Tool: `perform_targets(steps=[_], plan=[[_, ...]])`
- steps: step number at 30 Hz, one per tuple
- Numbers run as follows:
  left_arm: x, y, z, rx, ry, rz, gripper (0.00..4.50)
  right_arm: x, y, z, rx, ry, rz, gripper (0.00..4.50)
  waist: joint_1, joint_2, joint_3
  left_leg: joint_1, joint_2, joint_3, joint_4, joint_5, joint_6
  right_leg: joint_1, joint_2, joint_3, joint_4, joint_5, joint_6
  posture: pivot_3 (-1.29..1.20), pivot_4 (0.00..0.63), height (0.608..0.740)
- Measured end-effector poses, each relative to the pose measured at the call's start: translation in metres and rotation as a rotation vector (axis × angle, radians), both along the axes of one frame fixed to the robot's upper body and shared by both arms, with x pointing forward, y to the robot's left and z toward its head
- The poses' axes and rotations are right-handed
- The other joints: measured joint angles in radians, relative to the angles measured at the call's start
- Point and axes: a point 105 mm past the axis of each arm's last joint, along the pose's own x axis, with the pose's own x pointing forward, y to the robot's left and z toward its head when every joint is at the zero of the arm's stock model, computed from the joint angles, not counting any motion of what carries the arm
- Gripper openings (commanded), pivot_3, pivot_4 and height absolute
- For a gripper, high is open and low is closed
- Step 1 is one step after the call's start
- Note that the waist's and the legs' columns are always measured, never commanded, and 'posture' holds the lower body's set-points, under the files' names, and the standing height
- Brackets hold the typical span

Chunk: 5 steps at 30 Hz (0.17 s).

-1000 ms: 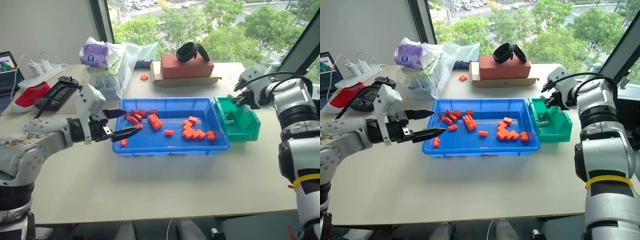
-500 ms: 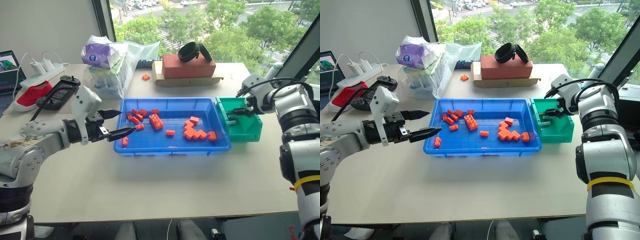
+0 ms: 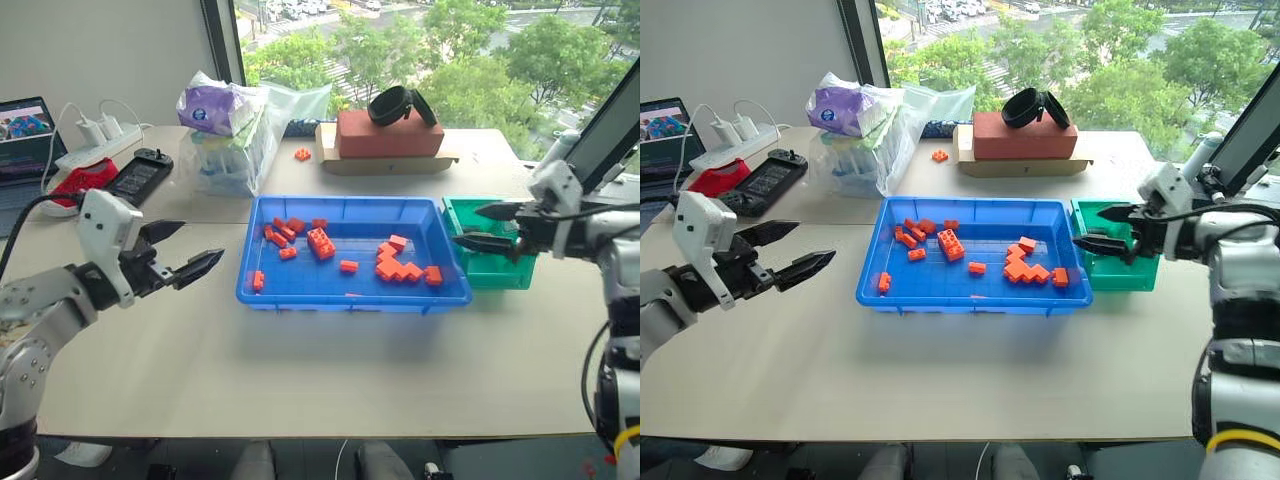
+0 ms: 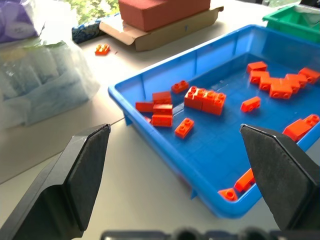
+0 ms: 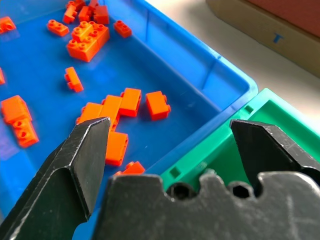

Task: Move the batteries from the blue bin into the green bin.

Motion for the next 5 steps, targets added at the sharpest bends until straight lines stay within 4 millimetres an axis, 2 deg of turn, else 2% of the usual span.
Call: perform_targets(steps=[5], plan=[[0.001, 0.000, 0.004, -0.027, 0.000, -0.031, 4.50, -0.006, -0.010, -0.030, 0.011, 0.083, -0.083, 4.48, -0.005, 0.000, 0.000, 0.000, 0.000, 0.000, 0.003, 0.000, 0.000, 0.000, 0.000, 0.001, 0.001, 0.000, -0.001, 0.00, 0.150, 0.740]])
